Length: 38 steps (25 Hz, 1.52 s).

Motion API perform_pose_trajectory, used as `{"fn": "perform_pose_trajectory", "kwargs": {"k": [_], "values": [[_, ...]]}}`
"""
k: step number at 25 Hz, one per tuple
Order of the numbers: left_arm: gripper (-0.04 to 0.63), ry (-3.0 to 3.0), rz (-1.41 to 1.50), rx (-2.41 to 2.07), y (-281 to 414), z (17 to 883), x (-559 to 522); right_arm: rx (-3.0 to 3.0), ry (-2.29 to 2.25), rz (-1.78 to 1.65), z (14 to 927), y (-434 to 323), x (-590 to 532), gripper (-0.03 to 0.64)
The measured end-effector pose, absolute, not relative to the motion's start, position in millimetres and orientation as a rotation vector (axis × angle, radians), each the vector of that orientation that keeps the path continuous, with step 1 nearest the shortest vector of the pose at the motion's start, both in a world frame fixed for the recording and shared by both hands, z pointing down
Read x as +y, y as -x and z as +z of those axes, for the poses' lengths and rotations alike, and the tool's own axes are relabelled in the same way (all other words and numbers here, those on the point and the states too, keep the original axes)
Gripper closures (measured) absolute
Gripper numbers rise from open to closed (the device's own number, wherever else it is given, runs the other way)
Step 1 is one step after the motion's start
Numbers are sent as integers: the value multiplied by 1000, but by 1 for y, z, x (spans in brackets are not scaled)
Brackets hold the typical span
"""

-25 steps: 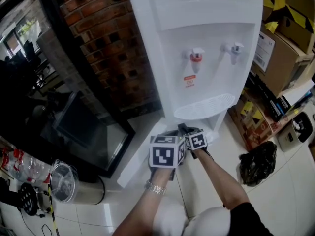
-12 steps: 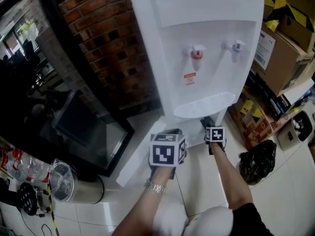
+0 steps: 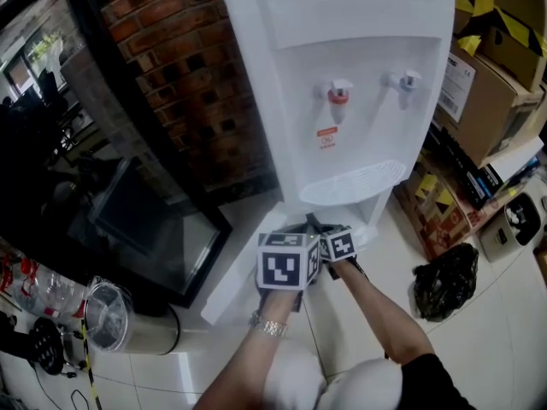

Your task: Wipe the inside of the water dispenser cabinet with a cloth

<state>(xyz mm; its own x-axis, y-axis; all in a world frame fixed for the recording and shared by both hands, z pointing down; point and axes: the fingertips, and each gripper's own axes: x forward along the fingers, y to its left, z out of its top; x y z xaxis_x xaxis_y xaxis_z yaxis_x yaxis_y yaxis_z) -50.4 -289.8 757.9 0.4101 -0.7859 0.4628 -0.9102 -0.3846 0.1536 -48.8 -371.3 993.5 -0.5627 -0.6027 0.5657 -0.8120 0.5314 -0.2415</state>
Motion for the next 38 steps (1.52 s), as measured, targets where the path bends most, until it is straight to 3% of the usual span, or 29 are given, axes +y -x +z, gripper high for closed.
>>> {"fn": "perform_pose_trajectory", "kwargs": {"k": [4, 15, 19, 28, 38], "values": [[595, -2291, 436, -1457, 51, 756, -289, -2280, -1144, 692, 1021, 40, -362, 594], [595, -2311, 416, -1427, 41, 754, -288, -1879, -1606, 761, 1052, -126, -378, 594], [595, -2313, 413, -1423, 41, 752, -286, -1931, -1611, 723, 1038, -107, -376, 594], [595, -2308, 401, -1436, 47, 749, -285, -2290, -1250, 621, 1002, 33, -359, 594], [595, -2312, 408, -1410, 43, 755, -287, -1954, -1518, 862, 1064, -86, -365, 594]]}}
